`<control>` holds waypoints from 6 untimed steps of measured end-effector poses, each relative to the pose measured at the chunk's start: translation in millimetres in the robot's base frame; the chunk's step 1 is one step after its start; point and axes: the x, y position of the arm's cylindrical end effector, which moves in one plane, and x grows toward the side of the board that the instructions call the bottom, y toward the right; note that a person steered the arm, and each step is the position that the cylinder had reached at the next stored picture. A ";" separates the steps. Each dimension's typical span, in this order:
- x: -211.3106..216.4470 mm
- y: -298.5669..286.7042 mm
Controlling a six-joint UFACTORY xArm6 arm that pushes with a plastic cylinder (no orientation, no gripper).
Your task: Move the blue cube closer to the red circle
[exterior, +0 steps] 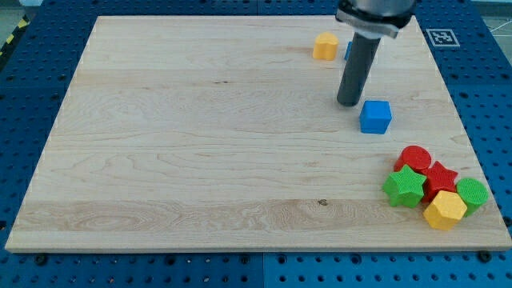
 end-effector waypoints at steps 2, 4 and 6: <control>6.6 16.7; 59.0 21.9; 117.7 21.9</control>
